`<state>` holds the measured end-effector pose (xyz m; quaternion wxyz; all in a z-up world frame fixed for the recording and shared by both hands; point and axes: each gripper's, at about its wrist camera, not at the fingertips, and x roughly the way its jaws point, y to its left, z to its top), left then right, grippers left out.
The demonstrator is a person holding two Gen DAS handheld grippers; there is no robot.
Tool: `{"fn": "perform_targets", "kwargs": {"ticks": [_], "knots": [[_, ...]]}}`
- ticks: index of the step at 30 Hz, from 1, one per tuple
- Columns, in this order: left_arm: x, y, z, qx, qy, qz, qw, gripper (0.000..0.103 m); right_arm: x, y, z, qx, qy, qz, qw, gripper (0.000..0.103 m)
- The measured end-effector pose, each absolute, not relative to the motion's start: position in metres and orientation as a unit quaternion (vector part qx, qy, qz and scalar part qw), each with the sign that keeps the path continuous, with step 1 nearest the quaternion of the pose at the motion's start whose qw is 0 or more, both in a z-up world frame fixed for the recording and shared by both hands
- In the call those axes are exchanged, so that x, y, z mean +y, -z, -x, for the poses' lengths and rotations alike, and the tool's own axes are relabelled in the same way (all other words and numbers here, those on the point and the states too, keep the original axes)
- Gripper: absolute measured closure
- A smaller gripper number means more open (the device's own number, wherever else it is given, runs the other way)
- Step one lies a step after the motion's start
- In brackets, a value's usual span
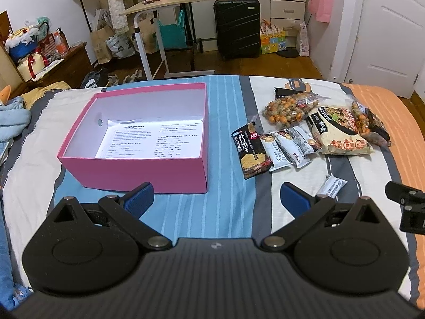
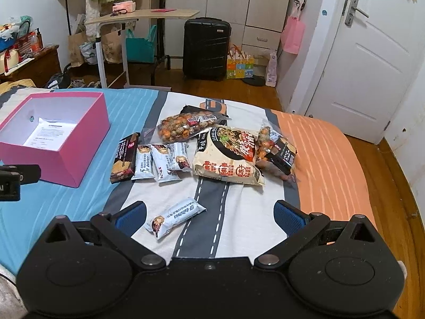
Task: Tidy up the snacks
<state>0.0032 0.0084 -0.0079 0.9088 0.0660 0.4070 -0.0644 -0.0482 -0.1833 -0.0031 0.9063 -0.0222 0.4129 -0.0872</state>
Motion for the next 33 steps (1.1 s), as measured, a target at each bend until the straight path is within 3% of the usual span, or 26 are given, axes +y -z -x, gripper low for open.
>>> {"fn": "perform_targets", "kwargs": {"ticks": [21, 28, 33], "knots": [[0.005, 0.004, 0.0, 0.406, 0.084, -0.057, 0.908, 0.0, -0.189, 0.0, 0.047, 0.411, 0.051, 0.022, 0.91, 0.0], [-0.003, 0.005, -0.01, 0.409, 0.101, -0.031, 0.906, 0.007, -0.203, -0.001, 0.041, 0.375, -0.024, 0.068, 0.924, 0.0], [-0.027, 0.024, -0.027, 0.412, 0.109, -0.036, 0.904, 0.011, -0.222, 0.034, 0.031, 0.377, -0.078, 0.028, 0.922, 0.0]]}}
